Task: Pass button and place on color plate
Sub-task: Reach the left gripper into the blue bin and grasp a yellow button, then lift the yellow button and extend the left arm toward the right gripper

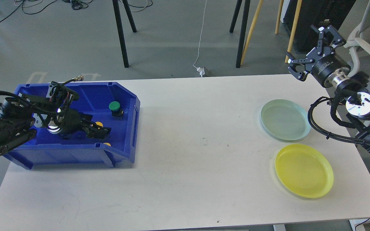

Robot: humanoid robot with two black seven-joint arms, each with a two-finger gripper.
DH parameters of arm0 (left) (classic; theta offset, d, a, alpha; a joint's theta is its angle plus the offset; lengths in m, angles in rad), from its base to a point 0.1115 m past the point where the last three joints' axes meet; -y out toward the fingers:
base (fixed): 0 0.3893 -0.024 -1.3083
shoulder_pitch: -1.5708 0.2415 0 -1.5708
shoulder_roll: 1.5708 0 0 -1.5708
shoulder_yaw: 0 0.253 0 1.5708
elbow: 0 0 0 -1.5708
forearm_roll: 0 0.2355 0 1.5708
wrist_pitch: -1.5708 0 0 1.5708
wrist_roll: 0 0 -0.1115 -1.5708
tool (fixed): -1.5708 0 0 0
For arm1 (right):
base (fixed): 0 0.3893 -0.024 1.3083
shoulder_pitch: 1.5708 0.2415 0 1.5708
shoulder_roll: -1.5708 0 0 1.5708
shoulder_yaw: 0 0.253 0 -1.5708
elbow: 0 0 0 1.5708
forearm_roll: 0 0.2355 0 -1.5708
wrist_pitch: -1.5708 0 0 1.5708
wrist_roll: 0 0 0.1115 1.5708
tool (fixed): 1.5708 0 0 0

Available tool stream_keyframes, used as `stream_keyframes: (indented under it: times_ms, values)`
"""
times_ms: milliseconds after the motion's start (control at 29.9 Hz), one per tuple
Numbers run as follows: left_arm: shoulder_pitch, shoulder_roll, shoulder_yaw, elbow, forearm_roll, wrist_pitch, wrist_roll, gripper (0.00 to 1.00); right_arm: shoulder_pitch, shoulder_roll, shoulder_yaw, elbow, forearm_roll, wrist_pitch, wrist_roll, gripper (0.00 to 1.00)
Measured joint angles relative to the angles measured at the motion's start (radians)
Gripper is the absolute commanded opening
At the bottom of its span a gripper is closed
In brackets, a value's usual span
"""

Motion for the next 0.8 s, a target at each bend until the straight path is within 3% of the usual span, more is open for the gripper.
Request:
stream_keyframes:
  times_ms: [134,267,435,635,802]
  values:
    - [0.004,-0.001,0.0,0.001,0.012,0.0,0.0,0.52,-0.009,0.0,0.0,0.001,0.0,0.0,0.001,0.99]
    - [0.004,-0.002,0.0,0.001,0.029,-0.001,0.0,0.46,-0.018,0.0,0.003,0.002,0.0,0.0,0.003,0.99]
    - [0.004,-0.001,0.0,0.001,0.057,-0.001,0.0,0.08,-0.03,0.0,0.005,0.002,0.0,0.0,0.003,0.99]
    - [-0.024,0.017,-0.016,-0.028,0.095,0.002,0.0,0.05,-0.032,0.0,0.006,0.003,0.001,0.0,0.003,0.99]
    - [-0.125,0.125,-0.115,-0.201,0.067,-0.037,0.0,0.06,-0.03,-0.017,0.007,0.039,0.001,0.0,0.003,0.99]
